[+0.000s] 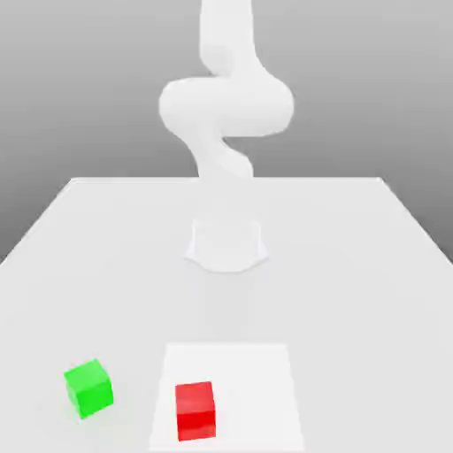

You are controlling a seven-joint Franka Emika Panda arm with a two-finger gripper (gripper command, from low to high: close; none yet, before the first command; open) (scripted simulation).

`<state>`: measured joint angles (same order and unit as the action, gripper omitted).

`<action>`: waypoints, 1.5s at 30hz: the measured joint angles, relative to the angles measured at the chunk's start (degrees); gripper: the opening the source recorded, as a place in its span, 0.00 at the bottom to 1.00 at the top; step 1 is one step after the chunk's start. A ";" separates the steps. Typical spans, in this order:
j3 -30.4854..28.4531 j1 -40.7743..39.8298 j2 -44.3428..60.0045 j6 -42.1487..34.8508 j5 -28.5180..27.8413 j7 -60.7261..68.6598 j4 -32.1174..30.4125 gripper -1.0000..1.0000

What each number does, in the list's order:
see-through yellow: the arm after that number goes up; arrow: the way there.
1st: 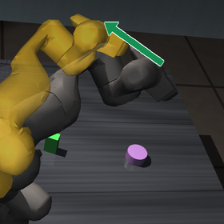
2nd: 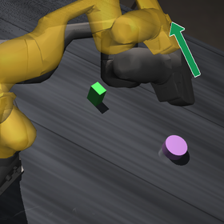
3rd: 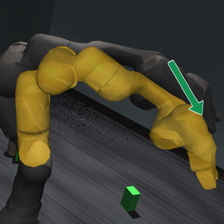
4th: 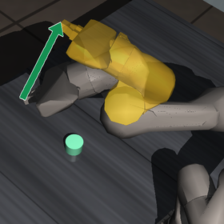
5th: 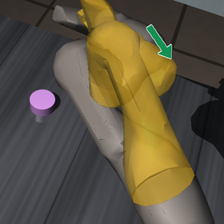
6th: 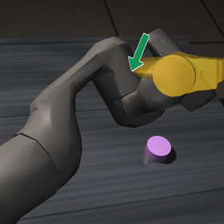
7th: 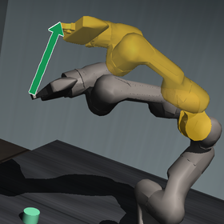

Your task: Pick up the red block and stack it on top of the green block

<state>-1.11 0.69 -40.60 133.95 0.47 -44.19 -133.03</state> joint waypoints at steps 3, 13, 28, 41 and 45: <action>-1.35 0.82 6.55 2.71 0.62 2.09 -1.56 0.50; -4.48 2.30 27.40 11.29 2.92 8.96 -6.51 0.50; -4.04 0.14 58.35 27.62 4.43 15.94 -10.83 0.50; -5.02 0.58 51.94 22.19 2.51 14.37 -11.88 0.00; -9.60 -2.02 48.29 19.24 2.46 6.79 -12.62 0.00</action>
<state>-10.71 -1.33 7.69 153.19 2.93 -37.40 -145.65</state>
